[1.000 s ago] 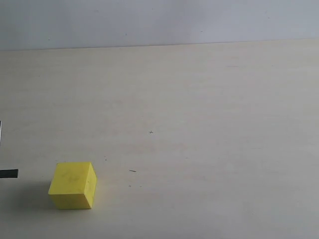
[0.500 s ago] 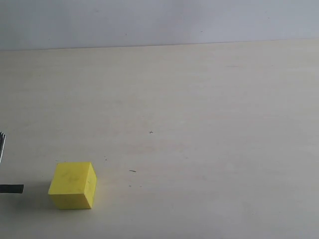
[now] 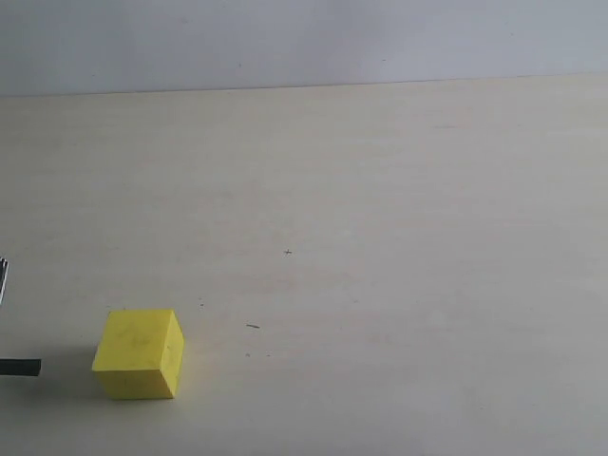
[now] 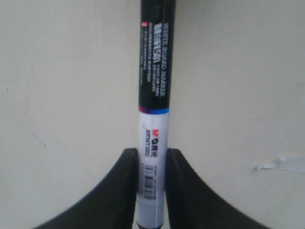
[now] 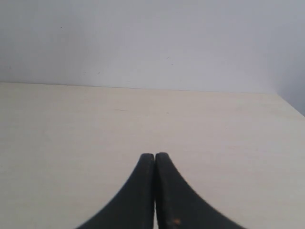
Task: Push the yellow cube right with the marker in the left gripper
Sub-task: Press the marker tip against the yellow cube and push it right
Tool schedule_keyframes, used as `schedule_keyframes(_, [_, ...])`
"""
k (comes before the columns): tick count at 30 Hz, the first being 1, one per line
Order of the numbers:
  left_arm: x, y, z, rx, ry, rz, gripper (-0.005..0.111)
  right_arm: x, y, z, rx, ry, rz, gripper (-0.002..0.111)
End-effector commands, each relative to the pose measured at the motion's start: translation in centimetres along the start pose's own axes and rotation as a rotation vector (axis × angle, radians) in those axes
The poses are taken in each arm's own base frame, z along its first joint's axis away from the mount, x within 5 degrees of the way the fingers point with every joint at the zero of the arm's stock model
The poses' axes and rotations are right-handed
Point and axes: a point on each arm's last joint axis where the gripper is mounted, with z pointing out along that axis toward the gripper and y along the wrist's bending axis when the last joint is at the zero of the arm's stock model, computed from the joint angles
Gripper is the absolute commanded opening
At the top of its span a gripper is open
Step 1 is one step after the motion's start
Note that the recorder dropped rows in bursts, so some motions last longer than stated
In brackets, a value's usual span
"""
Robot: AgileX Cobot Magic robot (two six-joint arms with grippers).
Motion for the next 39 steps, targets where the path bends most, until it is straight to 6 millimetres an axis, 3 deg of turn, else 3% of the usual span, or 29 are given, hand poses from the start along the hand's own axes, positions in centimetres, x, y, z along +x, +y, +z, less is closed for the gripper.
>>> schedule_keyframes(1, [-0.5, 0.2, 0.0, -0.006, -0.052, -0.041, 0.0, 0.0, -0.1, 0.0, 0.009, -0.016, -0.001, 0.0])
schedule_keyframes(11, [-5.3, -0.8, -1.9, -0.05, -0.206, 0.109, 0.0, 0.0, -0.1, 0.0, 0.009, -0.016, -0.001, 0.0])
schedule_keyframes(20, [-3.0, -0.2, -1.3, -0.003, -0.107, -0.004, 0.0, 0.0, -0.1, 0.0, 0.009, -0.016, -0.001, 0.0])
schedule_keyframes(29, [-5.2, 0.0, -0.9, 0.062, -0.223, -0.094, 0.0, 0.0, -0.1, 0.0, 0.009, -0.016, -0.001, 0.0])
schedule_keyframes(34, [-8.0, 0.3, -1.2, 0.069, -0.215, 0.029, 0.0, 0.0, -0.1, 0.0, 0.009, -0.016, -0.001, 0.0])
schedule_keyframes(39, [-6.7, 0.8, -0.8, 0.055, -0.075, 0.022, 0.0, 0.0, -0.1, 0.0, 0.009, -0.016, -0.001, 0.0])
